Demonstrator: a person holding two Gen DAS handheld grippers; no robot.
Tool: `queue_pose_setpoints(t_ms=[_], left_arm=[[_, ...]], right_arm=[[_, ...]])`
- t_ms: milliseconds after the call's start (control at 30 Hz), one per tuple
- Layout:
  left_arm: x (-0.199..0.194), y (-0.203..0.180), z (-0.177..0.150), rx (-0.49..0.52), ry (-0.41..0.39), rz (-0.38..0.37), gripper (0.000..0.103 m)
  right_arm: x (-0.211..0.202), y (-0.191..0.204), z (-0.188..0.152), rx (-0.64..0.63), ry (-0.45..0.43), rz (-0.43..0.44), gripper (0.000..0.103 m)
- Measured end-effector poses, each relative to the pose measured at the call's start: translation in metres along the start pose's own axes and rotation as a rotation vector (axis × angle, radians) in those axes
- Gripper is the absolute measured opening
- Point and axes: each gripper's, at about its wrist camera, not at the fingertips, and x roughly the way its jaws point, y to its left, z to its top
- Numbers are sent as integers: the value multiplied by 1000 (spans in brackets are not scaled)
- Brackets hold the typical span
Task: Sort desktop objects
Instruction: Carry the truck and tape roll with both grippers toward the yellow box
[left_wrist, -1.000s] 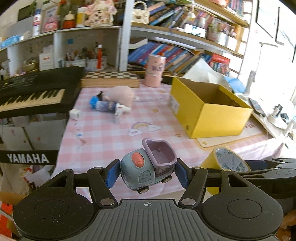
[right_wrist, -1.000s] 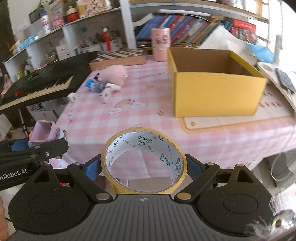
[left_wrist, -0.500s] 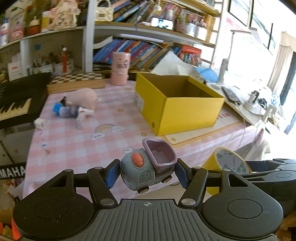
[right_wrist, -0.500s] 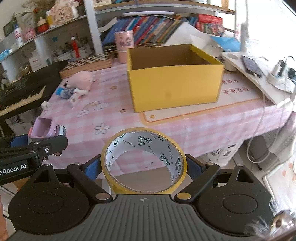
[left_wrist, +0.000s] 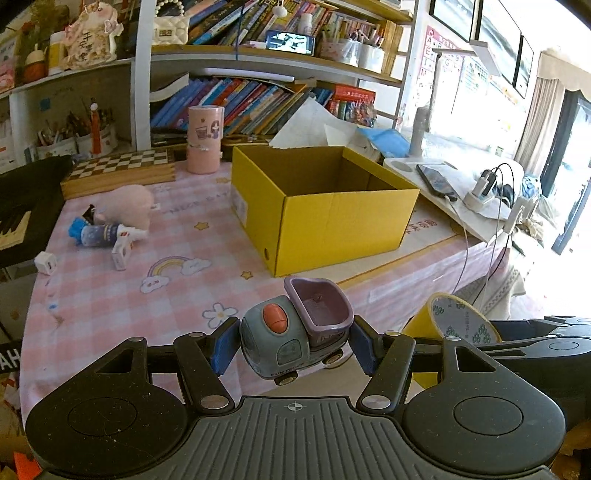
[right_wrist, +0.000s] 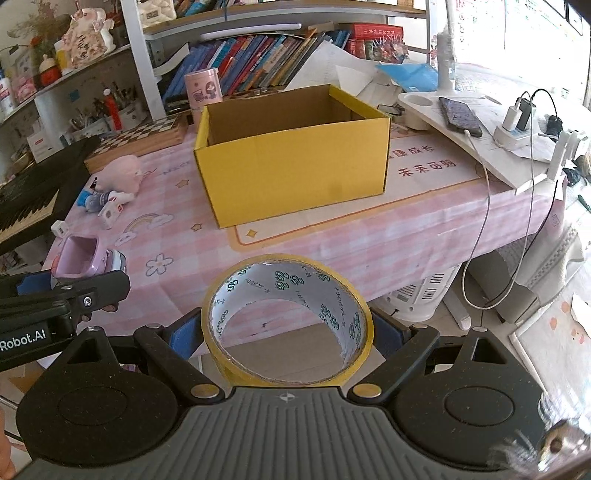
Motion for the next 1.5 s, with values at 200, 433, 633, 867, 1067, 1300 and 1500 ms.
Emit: queue_pose_setpoints(t_ms=[200,433,633,867,1067,1300,1500], left_arm=[[6,-5,5,1,-3,3,63],[15,-12,15,9,-5,-3,63],[20,-14,20,12,-14,-11,63],[21,-16,27,25,-34,-12,63],[23,-16,37,24,-52,-12,63],[29,-20,54,33,-85,-13,63],[37,-23,73,19,-115,-3,63]], right_arm=[[5,-8,7,1,2,0,91],[10,-15,15,0,5,-1,91],[14,-21,21,2,0,-10,91],[16,-23,27,0,-13,-18,91],[19,-25,35,-2,-24,-14,91],[24,-27,51,-19,-48,0,91],[30,-31,71,-38,-58,26,91]])
